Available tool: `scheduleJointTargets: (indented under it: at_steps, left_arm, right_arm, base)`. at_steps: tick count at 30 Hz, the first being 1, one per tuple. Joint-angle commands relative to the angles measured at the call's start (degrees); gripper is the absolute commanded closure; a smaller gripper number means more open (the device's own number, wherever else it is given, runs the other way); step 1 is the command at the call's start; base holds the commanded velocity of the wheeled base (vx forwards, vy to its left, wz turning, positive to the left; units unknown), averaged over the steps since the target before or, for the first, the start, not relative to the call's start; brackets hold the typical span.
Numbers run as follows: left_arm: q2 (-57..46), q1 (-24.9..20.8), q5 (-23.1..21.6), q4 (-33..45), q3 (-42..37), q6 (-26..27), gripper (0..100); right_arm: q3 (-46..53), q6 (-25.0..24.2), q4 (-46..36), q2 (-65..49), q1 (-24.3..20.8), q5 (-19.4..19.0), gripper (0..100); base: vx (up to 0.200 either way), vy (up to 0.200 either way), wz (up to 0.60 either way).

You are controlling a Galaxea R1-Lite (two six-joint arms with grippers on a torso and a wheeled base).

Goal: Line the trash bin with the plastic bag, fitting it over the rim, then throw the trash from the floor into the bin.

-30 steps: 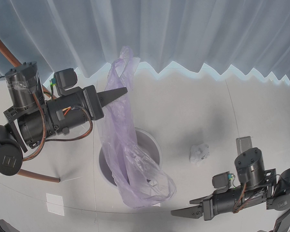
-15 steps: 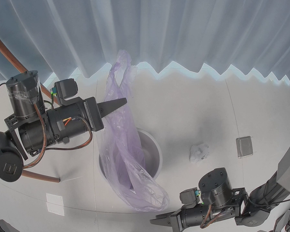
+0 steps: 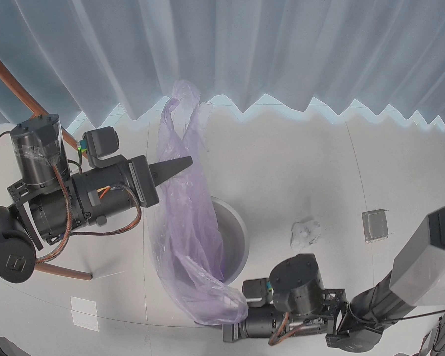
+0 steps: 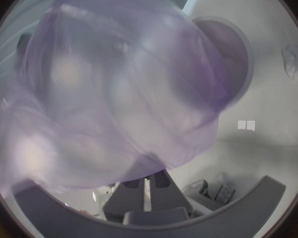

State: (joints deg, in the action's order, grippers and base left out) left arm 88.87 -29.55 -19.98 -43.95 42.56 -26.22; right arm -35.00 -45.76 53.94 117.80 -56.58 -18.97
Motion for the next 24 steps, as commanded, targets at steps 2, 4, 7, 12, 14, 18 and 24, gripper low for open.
scheduleJointTargets:
  at_steps: [2, 4, 7, 12, 14, 18, 24]
  left_arm:
    - [-1.0, 0.0, -0.2, 0.0, -2.2, 0.1, 100]
    - [-1.3, 0.0, -0.2, 0.0, -3.0, 0.1, 100]
    - [-1.9, 0.0, -0.3, 0.0, -3.7, 0.1, 100]
    - [-2.1, -0.7, -0.4, 0.0, -5.2, 0.9, 100]
    - [-2.3, -0.8, -0.5, 0.0, -5.2, 1.4, 100]
    - [-2.3, -0.8, -0.5, 0.0, -5.5, 1.8, 100]
    - [-2.5, -0.8, -0.3, 0.0, -7.1, 1.9, 100]
  right_arm:
    - [-6.2, -1.1, 1.8, 2.7, 5.2, 1.2, 100]
    - [-10.0, -1.2, 4.0, 4.8, 7.7, 3.6, 100]
    - [-14.0, -1.1, 5.1, 7.4, 9.2, 6.2, 100]
    - [-20.9, -0.6, 5.0, 11.7, 9.7, 10.4, 100]
    - [-23.5, -0.5, 5.0, 13.3, 9.7, 12.6, 100]
    - [-27.1, 1.4, 4.9, 15.9, 9.7, 15.1, 100]
    - [-27.9, 4.1, 4.5, 16.8, 9.7, 15.4, 100]
  base:
    - [0.0, 0.0, 0.0]
    - [0.0, 0.0, 0.0]
    - [0.0, 0.0, 0.0]
    - [0.0, 0.0, 0.0]
    - [0.0, 0.0, 0.0]
    - [0.0, 0.0, 0.0]
    - [0.0, 0.0, 0.0]
